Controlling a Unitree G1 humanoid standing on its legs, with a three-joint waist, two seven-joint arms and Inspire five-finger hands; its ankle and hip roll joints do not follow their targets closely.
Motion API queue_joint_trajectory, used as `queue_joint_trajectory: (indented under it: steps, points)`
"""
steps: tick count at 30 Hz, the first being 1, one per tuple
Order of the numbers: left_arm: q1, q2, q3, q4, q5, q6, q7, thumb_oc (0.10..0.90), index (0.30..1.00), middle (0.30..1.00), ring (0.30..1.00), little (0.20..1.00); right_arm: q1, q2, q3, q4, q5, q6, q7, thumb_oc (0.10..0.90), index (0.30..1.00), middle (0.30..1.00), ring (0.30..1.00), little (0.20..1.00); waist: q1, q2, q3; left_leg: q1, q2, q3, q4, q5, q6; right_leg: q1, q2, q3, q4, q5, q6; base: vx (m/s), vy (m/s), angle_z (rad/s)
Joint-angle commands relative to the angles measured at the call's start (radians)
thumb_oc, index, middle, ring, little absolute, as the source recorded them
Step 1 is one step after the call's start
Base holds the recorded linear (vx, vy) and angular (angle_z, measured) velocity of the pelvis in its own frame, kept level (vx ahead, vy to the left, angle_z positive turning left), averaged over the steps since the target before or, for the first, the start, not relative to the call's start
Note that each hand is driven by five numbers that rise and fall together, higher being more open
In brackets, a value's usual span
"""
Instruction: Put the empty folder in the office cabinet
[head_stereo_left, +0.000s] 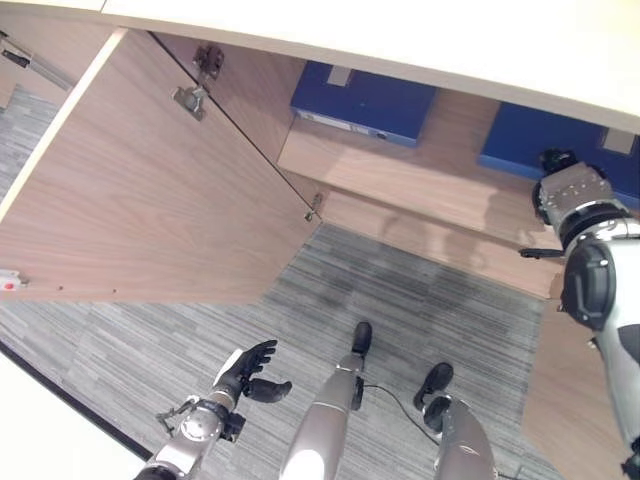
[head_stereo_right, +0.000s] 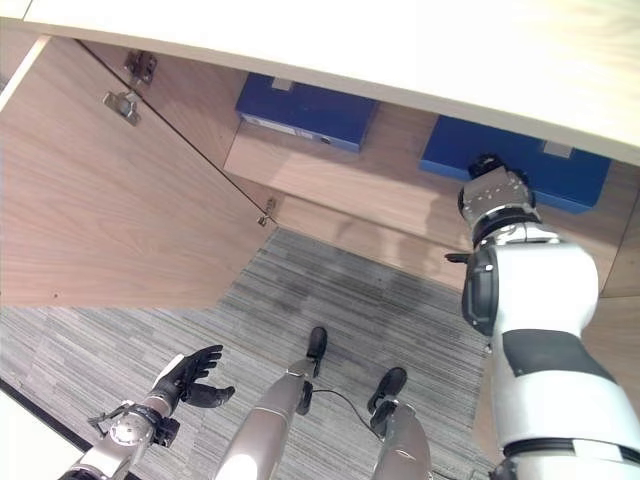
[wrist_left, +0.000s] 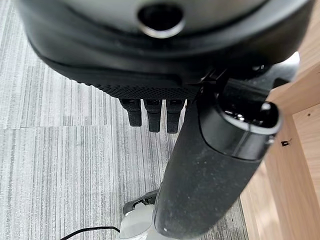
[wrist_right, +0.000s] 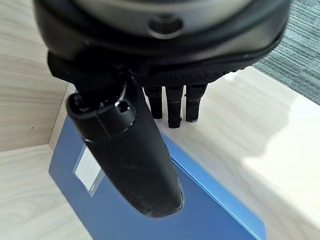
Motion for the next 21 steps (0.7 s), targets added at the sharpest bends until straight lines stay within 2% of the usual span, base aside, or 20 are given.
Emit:
queue_joint_trajectory:
  steps: [1, 3, 5, 9, 10, 14, 15, 21]
  points:
    - [0.028, -0.003, -0.01, 0.004, -0.016, -0.02, 0.037, 0.8, 0.9, 0.9, 0.9, 0.9, 0.054, -0.009, -0.001, -0.078, -0.008, -0.032, 0.02, 0.8, 0.9, 0.9, 0.9, 0.9, 0.026, 0.033, -0.015, 0.089, 0.067, -0.048, -0.062, -0.111, -0.101, 0.09, -0.039, 0.038, -0.086, -0.033, 0.158, 0.0, 0.0, 0.0]
    - [0.03, -0.007, -0.005, 0.004, -0.022, -0.02, 0.039, 0.8, 0.9, 0.9, 0.9, 0.9, 0.077, 0.01, -0.008, -0.096, 0.004, -0.046, 0.024, 0.8, 0.9, 0.9, 0.9, 0.9, 0.024, 0.034, -0.014, 0.1, 0.068, -0.048, -0.077, -0.103, -0.1, 0.101, -0.037, 0.037, -0.099, -0.027, 0.158, -0.05, 0.016, 0.01]
    - [0.027, -0.027, 0.013, 0.033, -0.046, -0.02, 0.048, 0.8, 0.9, 0.9, 0.9, 0.9, 0.147, 0.097, -0.007, -0.188, 0.007, -0.099, 0.039, 0.8, 0.9, 0.9, 0.9, 0.9, 0.011, 0.033, -0.007, 0.135, 0.073, -0.044, -0.121, -0.083, -0.103, 0.123, -0.029, 0.04, -0.136, -0.006, 0.158, -0.02, 0.039, -0.08]
    - [0.02, -0.05, 0.019, 0.055, -0.056, -0.016, 0.056, 0.8, 0.9, 0.9, 0.9, 0.9, 0.212, 0.175, 0.008, -0.272, -0.017, -0.137, 0.047, 0.8, 0.9, 0.9, 0.9, 0.9, -0.003, 0.028, -0.003, 0.161, 0.076, -0.04, -0.159, -0.067, -0.103, 0.141, -0.023, 0.043, -0.165, 0.009, 0.157, -0.01, 0.026, -0.1]
    - [0.016, -0.07, 0.022, 0.077, -0.061, -0.009, 0.061, 0.8, 0.9, 0.9, 0.9, 0.9, 0.261, 0.222, 0.022, -0.334, -0.039, -0.162, 0.05, 0.8, 0.9, 0.9, 0.9, 0.9, -0.017, 0.02, -0.002, 0.181, 0.077, -0.034, -0.179, -0.057, -0.105, 0.151, -0.017, 0.046, -0.178, 0.018, 0.156, -0.01, 0.031, -0.08]
    - [0.022, -0.089, 0.035, 0.095, -0.075, -0.003, 0.068, 0.8, 0.9, 0.9, 0.9, 0.9, 0.36, 0.279, 0.033, -0.428, -0.084, -0.188, 0.043, 0.8, 0.9, 0.9, 0.9, 0.9, -0.04, 0.008, -0.003, 0.227, 0.081, -0.033, -0.232, -0.036, -0.107, 0.192, -0.009, 0.048, -0.225, 0.034, 0.156, 0.0, 0.025, -0.07]
    - [0.029, -0.108, 0.042, 0.12, -0.073, 0.003, 0.069, 0.8, 0.9, 0.9, 0.9, 0.9, 0.435, 0.312, 0.047, -0.513, -0.125, -0.203, 0.047, 0.8, 0.9, 0.9, 0.9, 0.9, -0.058, -0.01, -0.009, 0.268, 0.089, -0.025, -0.274, -0.022, -0.107, 0.215, -0.007, 0.055, -0.249, 0.053, 0.157, 0.01, 0.045, -0.07]
    - [0.063, -0.146, 0.076, 0.132, -0.062, 0.011, 0.063, 0.8, 0.9, 0.9, 0.9, 0.9, 0.672, 0.345, 0.103, -0.815, -0.269, -0.215, 0.056, 0.8, 0.9, 0.9, 0.9, 0.9, -0.092, -0.036, -0.009, 0.326, 0.095, -0.019, -0.283, -0.023, -0.106, 0.285, -0.01, 0.058, -0.3, 0.083, 0.159, 0.0, 0.008, 0.0]
